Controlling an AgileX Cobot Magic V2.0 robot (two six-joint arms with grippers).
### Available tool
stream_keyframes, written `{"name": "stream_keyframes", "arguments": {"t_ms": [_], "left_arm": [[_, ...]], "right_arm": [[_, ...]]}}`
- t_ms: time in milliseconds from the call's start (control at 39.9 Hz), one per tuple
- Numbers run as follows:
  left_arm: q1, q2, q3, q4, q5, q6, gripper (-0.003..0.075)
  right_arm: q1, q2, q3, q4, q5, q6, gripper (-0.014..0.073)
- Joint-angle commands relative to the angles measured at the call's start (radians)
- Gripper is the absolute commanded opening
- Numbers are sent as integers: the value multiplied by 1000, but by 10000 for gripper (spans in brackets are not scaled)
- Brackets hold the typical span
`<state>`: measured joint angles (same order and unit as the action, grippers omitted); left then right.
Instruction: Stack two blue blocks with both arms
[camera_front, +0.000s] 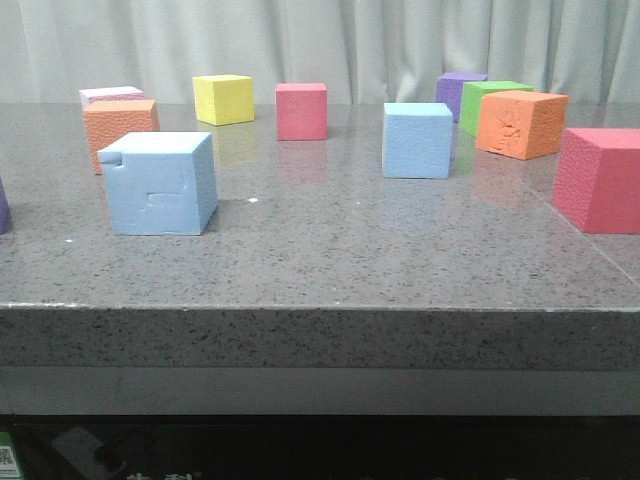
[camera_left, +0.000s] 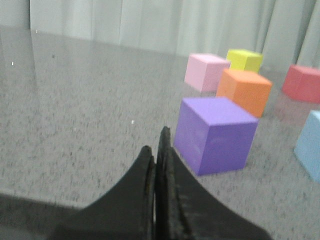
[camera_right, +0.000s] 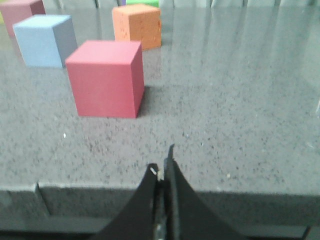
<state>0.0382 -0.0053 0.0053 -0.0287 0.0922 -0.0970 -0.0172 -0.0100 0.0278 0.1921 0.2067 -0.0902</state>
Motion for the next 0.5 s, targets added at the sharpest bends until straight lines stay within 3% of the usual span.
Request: {"name": "stream_keyframes", "arguments": {"t_ms": [0,476], "left_arm": [[1,-23,38,-14,-172,-3,-18],[1,-23,38,-14,-225,-3,-18]], "right_arm": [[-8,-18,-1,20,-137,-7,-62],[-8,-18,-1,20,-164,-7,-62]]}}
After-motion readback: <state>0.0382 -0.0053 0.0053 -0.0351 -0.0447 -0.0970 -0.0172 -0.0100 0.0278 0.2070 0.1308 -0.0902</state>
